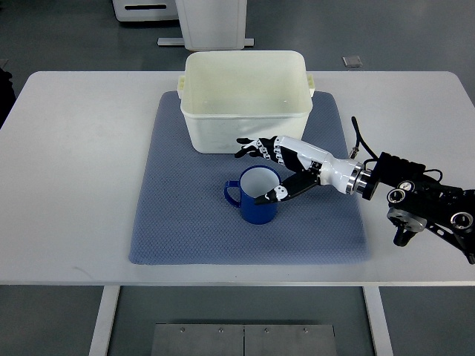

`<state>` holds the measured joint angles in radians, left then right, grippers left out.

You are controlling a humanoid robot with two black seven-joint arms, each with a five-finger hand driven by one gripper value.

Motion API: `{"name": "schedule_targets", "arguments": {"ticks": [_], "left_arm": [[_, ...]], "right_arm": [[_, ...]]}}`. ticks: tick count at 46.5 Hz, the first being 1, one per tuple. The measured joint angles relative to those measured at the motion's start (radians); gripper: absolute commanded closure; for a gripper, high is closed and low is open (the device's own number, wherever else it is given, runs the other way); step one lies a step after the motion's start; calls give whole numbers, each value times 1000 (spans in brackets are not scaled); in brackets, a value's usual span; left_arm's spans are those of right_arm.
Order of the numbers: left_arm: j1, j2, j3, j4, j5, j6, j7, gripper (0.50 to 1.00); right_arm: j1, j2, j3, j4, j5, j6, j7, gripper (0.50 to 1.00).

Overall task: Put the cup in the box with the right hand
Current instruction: 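Close the right hand fingers around the blue mug's body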

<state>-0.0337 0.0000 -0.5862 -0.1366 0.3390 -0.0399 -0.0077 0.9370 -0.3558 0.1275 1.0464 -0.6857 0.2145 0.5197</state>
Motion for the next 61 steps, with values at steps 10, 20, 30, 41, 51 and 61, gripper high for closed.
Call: {"name": "schedule_targets", "arguments": {"ticks": [10, 20, 30, 41, 51, 61], "left_arm": [[0, 0, 0, 0, 0, 0, 0, 500], [0, 0, 0, 0, 0, 0, 0, 500], [0, 0, 0, 0, 0, 0, 0, 500], [0, 0, 0, 0, 0, 0, 0, 500], [0, 0, 0, 0, 0, 0, 0, 500], [0, 0, 0, 0, 0, 0, 0, 500]], "right_arm": [[0, 2, -24, -15, -1, 0, 3, 505], [-1, 14, -36, -53, -1, 0, 6, 505], [-7, 16, -63, -71, 0, 0, 23, 505], [-15, 20, -75, -88, -1, 0, 45, 500], [-15, 23, -93, -93, 0, 0, 66, 505], [-23, 28, -95, -98, -1, 0, 66, 550]]}}
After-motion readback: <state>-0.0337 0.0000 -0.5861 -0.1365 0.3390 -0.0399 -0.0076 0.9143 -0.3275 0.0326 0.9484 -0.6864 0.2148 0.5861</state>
